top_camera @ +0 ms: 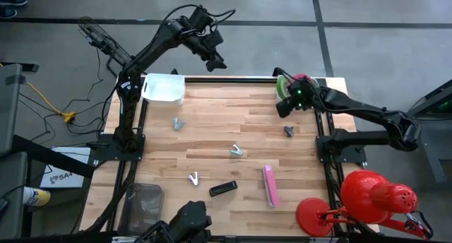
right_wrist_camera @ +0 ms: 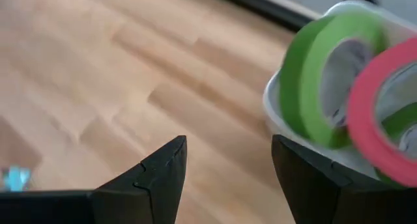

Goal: Pick and place Stapler, Stapler remover, tape
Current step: Put the black staple remover into the left white bin

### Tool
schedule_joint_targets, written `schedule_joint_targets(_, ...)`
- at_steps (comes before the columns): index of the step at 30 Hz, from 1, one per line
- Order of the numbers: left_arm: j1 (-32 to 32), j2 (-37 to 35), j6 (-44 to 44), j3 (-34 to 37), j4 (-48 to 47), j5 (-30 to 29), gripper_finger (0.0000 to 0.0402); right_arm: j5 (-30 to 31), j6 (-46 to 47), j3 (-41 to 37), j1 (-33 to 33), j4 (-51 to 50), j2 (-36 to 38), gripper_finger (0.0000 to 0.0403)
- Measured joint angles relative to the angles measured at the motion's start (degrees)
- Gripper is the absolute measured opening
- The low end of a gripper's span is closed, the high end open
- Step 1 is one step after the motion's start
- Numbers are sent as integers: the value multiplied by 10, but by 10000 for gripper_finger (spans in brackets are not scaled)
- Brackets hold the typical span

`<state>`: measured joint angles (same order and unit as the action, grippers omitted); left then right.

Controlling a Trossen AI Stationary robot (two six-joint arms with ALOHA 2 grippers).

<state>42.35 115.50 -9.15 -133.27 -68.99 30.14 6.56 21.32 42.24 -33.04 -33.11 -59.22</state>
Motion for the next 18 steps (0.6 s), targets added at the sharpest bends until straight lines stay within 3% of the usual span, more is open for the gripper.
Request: schedule_joint_targets(18,0,0,-9,0,-2,-13,229,15,-34,0,81,-146,0,216)
